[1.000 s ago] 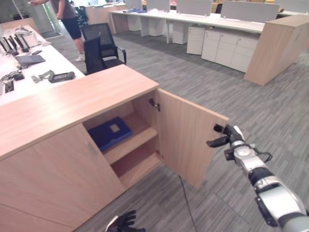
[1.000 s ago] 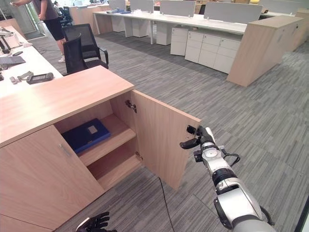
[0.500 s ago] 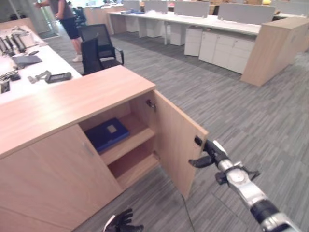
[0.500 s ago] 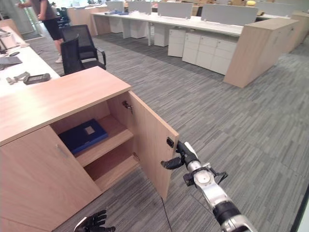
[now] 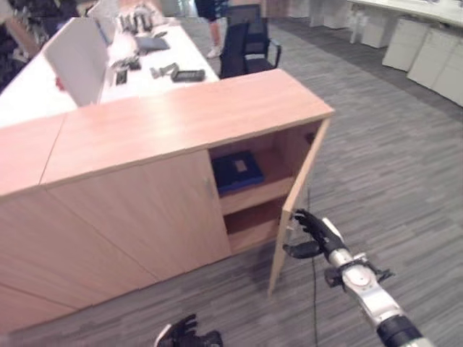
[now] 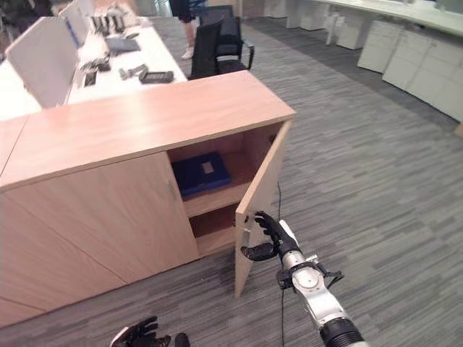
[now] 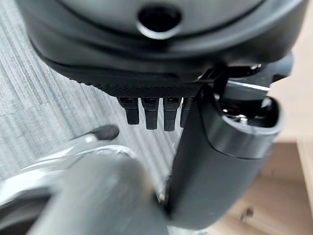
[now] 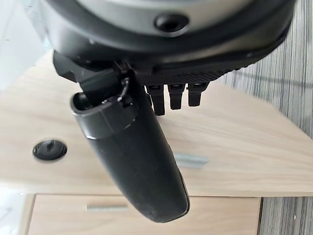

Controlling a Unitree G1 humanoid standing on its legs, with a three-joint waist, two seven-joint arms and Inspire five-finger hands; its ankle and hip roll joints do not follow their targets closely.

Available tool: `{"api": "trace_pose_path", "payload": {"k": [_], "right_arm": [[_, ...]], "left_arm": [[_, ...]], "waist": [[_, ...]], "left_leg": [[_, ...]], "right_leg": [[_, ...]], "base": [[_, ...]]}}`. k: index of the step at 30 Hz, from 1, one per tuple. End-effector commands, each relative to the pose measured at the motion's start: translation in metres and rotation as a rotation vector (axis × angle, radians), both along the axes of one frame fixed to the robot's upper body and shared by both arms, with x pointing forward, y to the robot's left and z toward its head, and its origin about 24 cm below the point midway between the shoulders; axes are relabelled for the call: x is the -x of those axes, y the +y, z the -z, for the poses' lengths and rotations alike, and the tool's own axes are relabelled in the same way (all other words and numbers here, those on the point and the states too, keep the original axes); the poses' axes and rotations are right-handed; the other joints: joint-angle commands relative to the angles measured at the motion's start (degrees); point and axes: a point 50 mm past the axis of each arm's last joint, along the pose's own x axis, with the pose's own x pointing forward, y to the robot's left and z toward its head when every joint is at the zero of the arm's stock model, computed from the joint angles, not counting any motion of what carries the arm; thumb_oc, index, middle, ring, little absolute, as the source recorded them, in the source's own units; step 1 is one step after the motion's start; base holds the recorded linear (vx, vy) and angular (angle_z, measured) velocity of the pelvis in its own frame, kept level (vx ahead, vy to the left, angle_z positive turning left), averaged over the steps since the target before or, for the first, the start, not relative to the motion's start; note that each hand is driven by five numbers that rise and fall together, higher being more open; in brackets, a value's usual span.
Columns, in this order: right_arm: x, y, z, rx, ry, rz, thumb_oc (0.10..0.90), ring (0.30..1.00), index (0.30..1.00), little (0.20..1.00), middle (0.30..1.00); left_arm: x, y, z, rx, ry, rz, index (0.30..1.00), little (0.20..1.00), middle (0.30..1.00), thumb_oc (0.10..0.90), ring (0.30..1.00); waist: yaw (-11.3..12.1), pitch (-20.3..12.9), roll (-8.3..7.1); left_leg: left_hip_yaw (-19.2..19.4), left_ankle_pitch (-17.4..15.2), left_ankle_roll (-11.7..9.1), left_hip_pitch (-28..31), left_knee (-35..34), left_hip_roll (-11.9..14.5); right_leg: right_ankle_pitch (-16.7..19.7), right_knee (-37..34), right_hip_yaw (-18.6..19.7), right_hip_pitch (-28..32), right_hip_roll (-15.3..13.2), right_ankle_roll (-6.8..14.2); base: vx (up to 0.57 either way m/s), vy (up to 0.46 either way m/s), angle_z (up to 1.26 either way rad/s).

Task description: Put the empty folder in the office cabinet

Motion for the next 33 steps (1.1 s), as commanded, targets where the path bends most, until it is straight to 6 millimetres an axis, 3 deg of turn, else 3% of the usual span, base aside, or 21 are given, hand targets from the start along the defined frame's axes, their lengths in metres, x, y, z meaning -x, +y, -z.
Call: {"api": "trace_pose_path", "payload": {"k": [1, 3, 5, 6, 9, 11, 13, 15, 18, 24, 29, 33], "right_arm": [[-0.035, 0.008, -0.07, -0.085, -0.332, -0.018, 0.8, 0.9, 0.9, 0.9, 0.9], [-0.042, 0.0, -0.074, -0.085, -0.342, 0.033, 0.8, 0.9, 0.9, 0.9, 0.9], [-0.044, -0.013, -0.076, -0.09, -0.353, 0.101, 0.8, 0.9, 0.9, 0.9, 0.9], [-0.045, -0.023, -0.077, -0.079, -0.355, 0.143, 0.8, 0.9, 0.9, 0.9, 0.9], [-0.046, -0.056, -0.079, -0.059, -0.353, 0.279, 0.8, 0.9, 0.9, 0.9, 0.9], [-0.053, -0.081, -0.089, -0.024, -0.365, 0.369, 0.8, 0.9, 0.9, 0.9, 0.9], [-0.051, -0.108, -0.095, 0.029, -0.352, 0.439, 0.8, 0.9, 0.9, 0.9, 0.9], [-0.056, -0.129, -0.108, 0.076, -0.352, 0.493, 0.8, 0.9, 0.9, 0.9, 0.9], [-0.059, -0.161, -0.132, 0.15, -0.351, 0.575, 0.8, 0.9, 0.9, 0.9, 0.9], [-0.059, -0.201, -0.167, 0.234, -0.324, 0.691, 0.8, 0.9, 0.9, 0.9, 0.9], [-0.057, -0.217, -0.188, 0.265, -0.324, 0.743, 0.8, 0.9, 0.9, 0.9, 0.9], [-0.06, -0.217, -0.195, 0.284, -0.313, 0.743, 0.8, 0.9, 0.9, 0.9, 0.9]], "left_arm": [[-0.012, 0.015, -0.01, -0.061, -0.041, 0.101, 0.9, 0.9, 0.9, 0.8, 0.9], [-0.013, 0.019, -0.012, -0.067, -0.045, 0.095, 0.9, 0.9, 0.9, 0.8, 0.9], [-0.015, 0.02, -0.014, -0.076, -0.046, 0.127, 0.9, 0.9, 0.9, 0.8, 0.9], [-0.016, 0.02, -0.015, -0.076, -0.05, 0.145, 0.9, 0.9, 0.9, 0.8, 0.9], [-0.023, 0.023, -0.019, -0.082, -0.064, 0.172, 0.9, 0.9, 0.9, 0.8, 0.9], [-0.03, 0.031, -0.023, -0.097, -0.081, 0.157, 0.9, 0.9, 0.9, 0.8, 0.9], [-0.033, 0.036, -0.026, -0.108, -0.084, 0.171, 0.9, 0.9, 0.9, 0.8, 0.9], [-0.03, 0.038, -0.026, -0.105, -0.075, 0.152, 0.9, 0.9, 0.9, 0.8, 0.9], [-0.023, 0.039, -0.023, -0.083, -0.064, 0.114, 0.9, 0.9, 0.9, 0.8, 0.9], [-0.013, 0.027, -0.017, -0.038, -0.027, 0.151, 0.9, 0.9, 0.9, 0.8, 0.9], [-0.01, 0.027, -0.014, -0.03, -0.01, 0.13, 0.9, 0.9, 0.9, 0.8, 0.9], [-0.008, 0.025, -0.012, -0.029, 0.003, 0.127, 0.9, 0.9, 0.9, 0.8, 0.9]], "waist": [[2.74, -0.41, 1.69], [2.6, 0.87, 2.12], [2.07, 1.35, 3.28], [1.38, 1.54, 3.57], [-0.48, 1.43, 2.66], [-1.55, 1.42, 1.68], [-2.13, 1.12, 0.48], [-1.41, -0.09, -0.31], [-0.72, -1.92, 0.05], [-0.01, -2.6, 1.39], [0.68, -2.87, 2.29], [0.71, -2.96, 3.02]], "left_leg": [[-4.03, -6.9, -1.1, 0.09, 4.91, 2.88], [-5.69, -8.38, 1.04, 1.17, 5.75, 1.51], [-8.55, -8.8, 1.96, 2.36, 4.76, 1.53], [-10.43, -9.07, 2.04, 3.43, 3.9, 1.12], [-16.52, -9.7, 1.21, 4.76, 2.81, -1.08], [-19.56, -11.14, -0.03, 6.0, 2.26, -1.53], [-22.05, -12.33, -0.85, 6.91, 2.02, -2.34], [-22.46, -12.23, -1.24, 7.02, 1.57, -2.59], [-23.5, -11.78, -2.12, 7.84, 0.2, -1.51], [-25.87, -10.31, -4.36, 8.6, -1.18, 0.8], [-27.4, -8.84, -6.26, 8.59, -1.71, 2.58], [-28.12, -7.86, -7.46, 8.69, -2.01, 3.74]], "right_leg": [[-7.14, 18.16, 4.81, -3.1, -0.63, 2.56], [1.27, 29.3, 8.11, -8.92, -3.32, 5.12], [1.22, 35.59, 12.95, -13.45, -0.95, 5.51], [-1.1, 36.39, 15.52, -15.21, 0.95, 5.31], [-7.39, 22.92, 21.11, -14.43, 6.35, 3.29], [-4.69, 10.33, 23.14, -15.66, 5.39, 2.4], [-3.12, 5.22, 26.6, -15.2, 4.38, 2.98], [-1.53, 3.91, 25.86, -13.24, 3.83, 2.84], [-1.46, 2.94, 24.26, -11.07, 4.36, 2.46], [-2.74, 0.42, 20.73, -7.03, 6.03, 1.27], [-4.25, -0.45, 18.77, -5.13, 7.79, 0.06], [-5.13, -0.76, 17.4, -3.93, 8.92, -0.7]], "base": [[0.15, 0.195, 0.61], [0.13, 0.199, 0.63], [0.14, 0.136, 0.64], [0.21, 0.076, 0.75], [0.24, -0.07, 0.81], [0.26, -0.221, 1.16], [0.2, -0.115, 0.84], [0.13, -0.139, 1.23], [0.16, -0.125, 0.68], [0.08, -0.119, 0.15], [0.03, -0.108, 0.04], [0.02, -0.094, 0.15]]}}
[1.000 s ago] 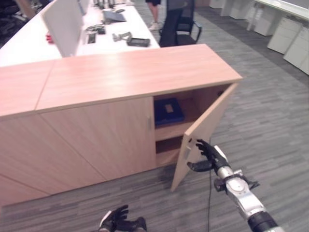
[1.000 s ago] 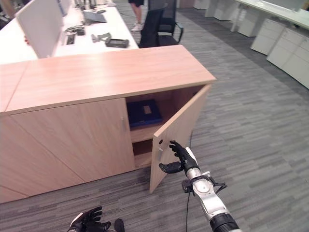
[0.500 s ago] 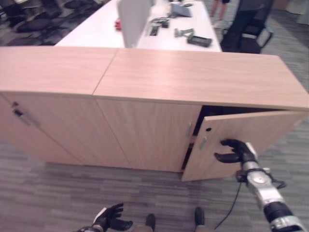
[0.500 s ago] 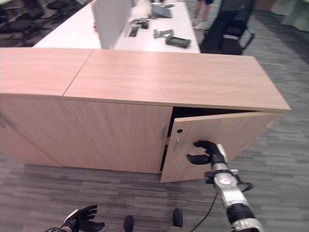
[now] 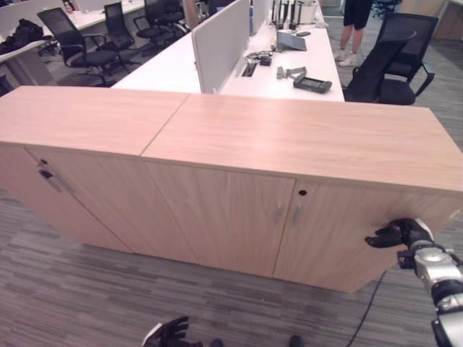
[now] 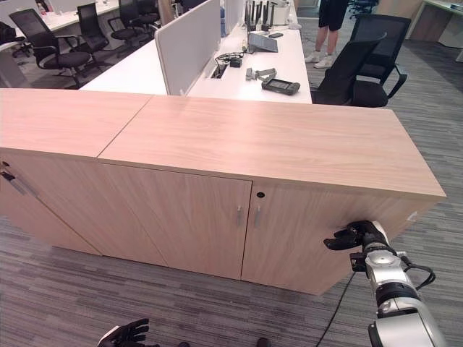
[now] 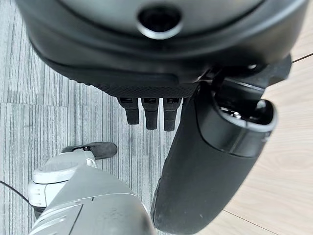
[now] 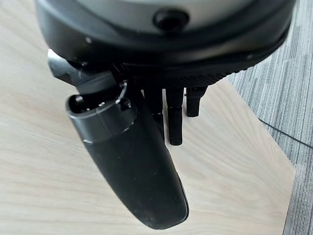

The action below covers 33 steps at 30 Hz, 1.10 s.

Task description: Put the empty folder in the office cabinet

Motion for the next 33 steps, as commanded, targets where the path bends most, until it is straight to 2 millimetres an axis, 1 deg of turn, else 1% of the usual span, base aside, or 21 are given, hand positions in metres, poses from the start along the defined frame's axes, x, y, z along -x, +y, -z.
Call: {"api": "trace_pose_path", "payload": {"k": [1, 3, 4, 6, 8, 9, 10, 11, 12, 13, 14, 18, 19, 20, 21, 24, 25, 26, 29, 31, 33], "right_arm": [[-0.049, -0.034, -0.165, 0.197, -0.499, 0.114, 0.8, 0.9, 0.9, 0.9, 0.9], [-0.051, -0.032, -0.164, 0.199, -0.493, 0.103, 0.8, 0.9, 0.9, 0.9, 0.9], [-0.055, -0.026, -0.163, 0.189, -0.505, 0.089, 0.8, 0.9, 0.9, 0.9, 0.9], [-0.06, -0.015, -0.156, 0.163, -0.521, 0.06, 0.8, 0.9, 0.9, 0.9, 0.9], [-0.067, 0.002, -0.148, 0.118, -0.554, 0.007, 0.8, 0.9, 0.9, 0.9, 0.9], [-0.071, 0.019, -0.136, 0.074, -0.573, -0.045, 0.8, 0.9, 0.9, 0.9, 0.9], [-0.071, 0.032, -0.126, 0.035, -0.588, -0.089, 0.8, 0.9, 0.9, 0.9, 0.9], [-0.07, 0.048, -0.112, -0.022, -0.6, -0.138, 0.8, 0.9, 0.9, 0.9, 0.9], [-0.065, 0.064, -0.093, -0.076, -0.597, -0.181, 0.8, 0.9, 0.9, 0.9, 0.9], [-0.057, 0.077, -0.081, -0.115, -0.604, -0.219, 0.8, 0.9, 0.9, 0.9, 0.9], [-0.045, 0.087, -0.065, -0.149, -0.595, -0.252, 0.8, 0.9, 0.9, 0.9, 0.9], [0.004, 0.116, -0.013, -0.227, -0.488, -0.356, 0.8, 0.9, 0.9, 0.9, 0.9], [0.004, 0.116, -0.013, -0.227, -0.487, -0.355, 0.8, 0.9, 0.9, 0.9, 0.9], [0.016, 0.122, -0.002, -0.246, -0.45, -0.378, 0.8, 0.9, 0.9, 0.9, 0.9], [0.033, 0.132, 0.014, -0.271, -0.385, -0.421, 0.8, 0.9, 0.9, 0.9, 0.9], [0.06, 0.138, 0.042, -0.282, -0.256, -0.439, 0.8, 0.9, 0.9, 0.9, 0.9], [0.06, 0.138, 0.042, -0.282, -0.256, -0.439, 0.8, 0.9, 0.9, 0.9, 0.9], [0.071, 0.138, 0.053, -0.247, -0.18, -0.461, 0.8, 0.9, 0.9, 0.9, 0.9], [0.081, 0.145, 0.071, -0.241, -0.096, -0.463, 0.8, 0.9, 0.9, 0.9, 0.9], [0.086, 0.147, 0.084, -0.239, -0.035, -0.445, 0.8, 0.9, 0.9, 0.9, 0.9], [0.085, 0.147, 0.086, -0.239, -0.025, -0.435, 0.8, 0.9, 0.9, 0.9, 0.9]], "left_arm": [[-0.018, 0.008, -0.007, -0.025, -0.051, 0.045, 0.9, 0.9, 0.9, 0.8, 0.9], [-0.014, 0.009, -0.004, -0.029, -0.031, 0.039, 0.9, 0.9, 0.9, 0.8, 0.9], [-0.011, 0.01, -0.001, -0.04, -0.003, 0.023, 0.9, 0.9, 0.9, 0.8, 0.9], [-0.011, 0.009, 0.001, -0.046, 0.006, 0.015, 0.9, 0.9, 0.9, 0.8, 0.9], [-0.013, 0.008, 0.002, -0.051, 0.005, 0.001, 0.9, 0.9, 0.9, 0.8, 0.9], [-0.012, 0.008, 0.003, -0.055, 0.006, -0.009, 0.9, 0.9, 0.9, 0.8, 0.9], [-0.01, 0.008, 0.004, -0.057, 0.012, -0.02, 0.9, 0.9, 0.9, 0.8, 0.9], [-0.01, 0.007, 0.004, -0.059, 0.009, -0.03, 0.9, 0.9, 0.9, 0.8, 0.9], [-0.009, 0.008, 0.005, -0.061, 0.01, -0.042, 0.9, 0.9, 0.9, 0.8, 0.9], [-0.011, 0.008, 0.005, -0.065, 0.004, -0.055, 0.9, 0.9, 0.9, 0.8, 0.9], [-0.012, 0.009, 0.004, -0.068, -0.003, -0.066, 0.9, 0.9, 0.9, 0.8, 0.9], [-0.022, 0.009, 0.0, -0.065, -0.059, -0.1, 0.9, 0.9, 0.9, 0.8, 0.9], [-0.021, 0.009, 0.0, -0.065, -0.058, -0.099, 0.9, 0.9, 0.9, 0.8, 0.9], [-0.023, 0.01, -0.001, -0.069, -0.072, -0.106, 0.9, 0.9, 0.9, 0.8, 0.9], [-0.024, 0.011, -0.003, -0.076, -0.087, -0.116, 0.9, 0.9, 0.9, 0.8, 0.9], [-0.026, 0.014, -0.007, -0.072, -0.124, -0.133, 0.9, 0.9, 0.9, 0.8, 0.9], [-0.026, 0.014, -0.007, -0.072, -0.124, -0.133, 0.9, 0.9, 0.9, 0.8, 0.9], [-0.03, 0.017, -0.011, -0.077, -0.157, -0.147, 0.9, 0.9, 0.9, 0.8, 0.9], [-0.042, -0.005, -0.009, -0.061, -0.198, -0.118, 0.9, 0.9, 0.9, 0.8, 0.9], [-0.052, -0.02, -0.015, -0.032, -0.254, -0.082, 0.9, 0.9, 0.9, 0.8, 0.9], [-0.055, -0.022, -0.017, -0.028, -0.268, -0.067, 0.9, 0.9, 0.9, 0.8, 0.9]], "waist": [[4.32, -3.39, -1.71], [4.14, -3.45, -1.54], [3.85, -3.47, -1.31], [3.41, -3.46, -1.14], [2.8, -3.44, -0.87], [2.29, -3.35, -0.71], [1.91, -3.4, -0.64], [1.35, -3.09, -0.46], [0.98, -3.2, -0.43], [0.37, -3.01, -0.15], [-0.2, -2.96, -0.01], [-1.77, -2.67, 0.31], [-1.68, -2.74, 0.29], [-2.2, -2.65, 0.27], [-2.96, -2.41, 0.17], [-4.08, -2.14, -0.08], [-4.05, -2.14, -0.08], [-4.92, -1.99, -0.21], [-5.49, -1.84, -0.99], [-5.93, -1.76, -1.68], [-6.0, -1.65, -1.9]], "left_leg": [[-0.75, -2.95, -4.07, 2.72, 1.95, 1.94], [-0.77, -2.84, -4.26, 2.85, 1.9, 2.2], [-0.72, -2.56, -4.52, 2.99, 1.84, 2.52], [-0.56, -2.4, -4.65, 3.14, 1.78, 2.83], [-0.12, -2.33, -4.7, 3.37, 1.74, 3.07], [0.24, -2.32, -4.67, 3.66, 1.59, 3.27], [0.45, -2.33, -4.58, 3.71, 1.57, 3.35], [0.65, -1.85, -4.46, 3.36, 1.8, 3.27], [0.97, -1.93, -4.41, 3.43, 1.77, 3.34], [1.25, -2.05, -4.35, 3.54, 1.79, 3.5], [1.66, -2.15, -4.31, 3.78, 1.7, 3.68], [2.97, -2.52, -4.26, 4.57, 1.64, 4.3], [3.04, -2.52, -4.26, 4.62, 1.61, 4.31], [3.65, -2.78, -4.2, 4.89, 1.78, 4.39], [4.81, -3.25, -4.12, 5.25, 2.28, 4.6], [7.19, -3.94, -3.66, 6.27, 2.29, 4.68], [7.22, -3.94, -3.66, 6.29, 2.28, 4.68], [8.39, -4.11, -3.44, 6.73, 2.11, 4.59], [10.73, -4.61, -2.98, 7.62, 1.81, 4.31], [12.57, -5.19, -2.52, 8.29, 1.74, 3.98], [13.57, -5.51, -2.18, 8.65, 1.76, 3.73]], "right_leg": [[-8.93, 2.53, -2.74, 4.88, -1.13, 1.81], [-9.07, 2.36, -2.98, 5.18, -0.85, 1.6], [-9.36, 2.28, -2.96, 5.39, -0.49, 1.41], [-9.62, 2.21, -2.76, 5.59, -0.14, 1.14], [-9.66, 2.11, -2.51, 5.76, 0.1, 0.99], [-9.69, 2.08, -2.25, 5.79, 0.22, 0.88], [-9.69, 2.16, -2.0, 5.62, 0.25, 0.83], [-9.13, 2.37, -1.66, 5.17, 0.12, 0.79], [-9.16, 2.41, -1.35, 5.0, 0.13, 0.72], [-9.2, 2.5, -1.15, 4.84, 0.19, 0.67], [-9.23, 2.6, -0.91, 4.71, 0.25, 0.63], [-9.15, 3.03, 0.16, 3.91, 0.37, 0.66], [-9.16, 3.04, 0.22, 3.9, 0.38, 0.66], [-9.02, 3.12, 0.71, 3.68, 0.43, 0.67], [-8.66, 3.22, 1.83, 3.07, 0.41, 0.97], [-7.88, 3.44, 3.96, 1.92, 0.22, 1.6], [-7.88, 3.44, 3.99, 1.91, 0.22, 1.6], [-7.41, 3.51, 4.75, 1.39, 0.01, 1.93], [-6.71, 3.82, 6.5, 0.26, -0.07, 2.32], [-5.96, 3.99, 7.81, -0.65, -0.19, 2.74], [-5.59, 4.17, 8.55, -1.22, -0.23, 2.9]], "base": [[0.02, -0.074, 0.19], [0.02, -0.047, 0.2], [0.02, -0.044, 0.17], [0.02, -0.047, 0.06], [0.0, -0.015, -0.14], [0.0, -0.002, 0.23], [-0.03, 0.008, 0.31], [-0.03, 0.01, -0.04], [-0.03, 0.014, -0.43], [0.01, 0.007, -0.56], [0.01, 0.003, -0.32], [-0.01, 0.001, 0.07], [-0.01, 0.006, -0.24], [-0.02, 0.014, -0.43], [-0.03, 0.026, -0.32], [-0.03, 0.032, -0.43], [-0.03, 0.049, -0.65], [-0.03, 0.054, -0.47], [-0.04, 0.032, -0.35], [-0.04, 0.013, -0.46], [-0.05, 0.03, -0.37]]}}
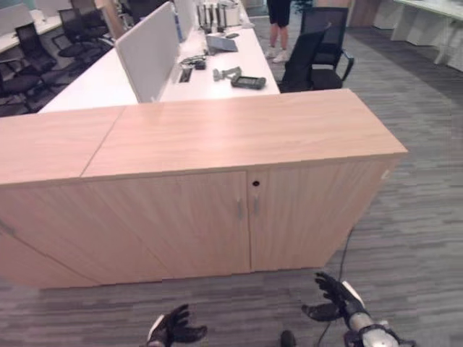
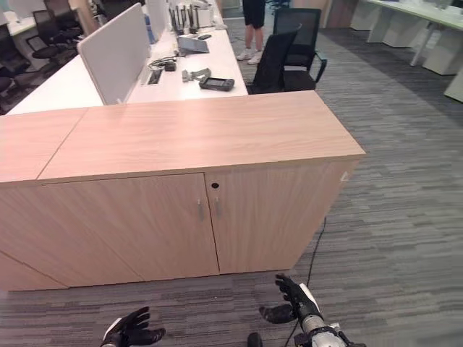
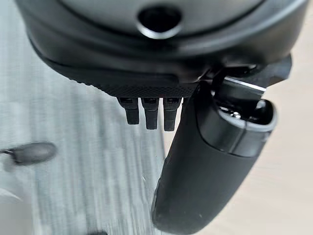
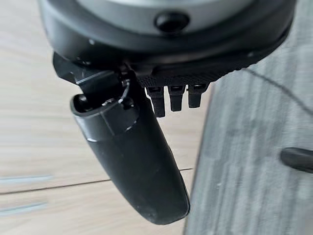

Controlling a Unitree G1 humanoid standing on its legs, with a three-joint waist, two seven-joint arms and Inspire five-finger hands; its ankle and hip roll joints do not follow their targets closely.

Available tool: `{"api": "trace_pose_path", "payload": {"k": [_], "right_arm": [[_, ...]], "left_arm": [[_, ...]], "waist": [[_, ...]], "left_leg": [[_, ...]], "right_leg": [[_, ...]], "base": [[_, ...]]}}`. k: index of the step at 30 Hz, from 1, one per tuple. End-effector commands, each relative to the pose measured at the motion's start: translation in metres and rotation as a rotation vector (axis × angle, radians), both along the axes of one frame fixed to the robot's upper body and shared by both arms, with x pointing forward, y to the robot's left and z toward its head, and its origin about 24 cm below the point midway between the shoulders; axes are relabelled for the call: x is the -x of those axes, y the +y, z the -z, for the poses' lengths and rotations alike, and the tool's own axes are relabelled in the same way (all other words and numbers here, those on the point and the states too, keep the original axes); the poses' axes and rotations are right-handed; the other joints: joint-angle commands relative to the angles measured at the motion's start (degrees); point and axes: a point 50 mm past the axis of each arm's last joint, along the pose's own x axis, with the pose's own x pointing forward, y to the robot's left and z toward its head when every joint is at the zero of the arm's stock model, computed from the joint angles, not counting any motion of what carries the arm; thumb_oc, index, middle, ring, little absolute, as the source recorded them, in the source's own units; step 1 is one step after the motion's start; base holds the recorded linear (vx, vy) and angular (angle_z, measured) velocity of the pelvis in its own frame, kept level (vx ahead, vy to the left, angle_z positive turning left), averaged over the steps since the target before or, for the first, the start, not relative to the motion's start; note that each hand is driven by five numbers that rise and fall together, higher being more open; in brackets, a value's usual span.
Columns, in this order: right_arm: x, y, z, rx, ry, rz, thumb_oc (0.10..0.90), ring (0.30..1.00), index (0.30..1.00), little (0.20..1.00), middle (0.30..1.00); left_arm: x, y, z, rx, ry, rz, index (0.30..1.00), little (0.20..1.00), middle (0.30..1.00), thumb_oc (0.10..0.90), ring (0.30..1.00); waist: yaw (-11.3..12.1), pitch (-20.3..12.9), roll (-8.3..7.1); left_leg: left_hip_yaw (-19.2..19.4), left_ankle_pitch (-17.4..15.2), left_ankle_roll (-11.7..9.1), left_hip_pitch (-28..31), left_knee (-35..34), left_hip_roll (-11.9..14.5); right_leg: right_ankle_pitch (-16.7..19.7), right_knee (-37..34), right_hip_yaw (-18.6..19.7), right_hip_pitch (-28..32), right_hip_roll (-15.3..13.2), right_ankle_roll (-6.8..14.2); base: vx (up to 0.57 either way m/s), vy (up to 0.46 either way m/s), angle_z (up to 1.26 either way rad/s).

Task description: Put the empty folder in the office cabinet

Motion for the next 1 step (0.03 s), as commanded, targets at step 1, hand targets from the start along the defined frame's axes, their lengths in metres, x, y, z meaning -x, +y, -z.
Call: {"api": "trace_pose_path", "payload": {"k": [1], "right_arm": [[-0.0473, 0.0074, -0.0318, 0.026, -0.216, -0.062, 0.8, 0.9, 0.9, 0.9, 0.9]], "left_arm": [[-0.0241, 0.0104, -0.0135, -0.063, -0.112, 0.03, 0.9, 0.9, 0.9, 0.8, 0.9]], "waist": [[0.16, -0.68, -1.57]], "left_leg": [[-0.78, -0.12, -0.67, -1.02, 1.47, 1.11]], "right_leg": [[-7.05, 4.09, -1.26, 1.59, -4.77, 5.08]], "base": [[-0.06, 0.04, -0.35]]}}
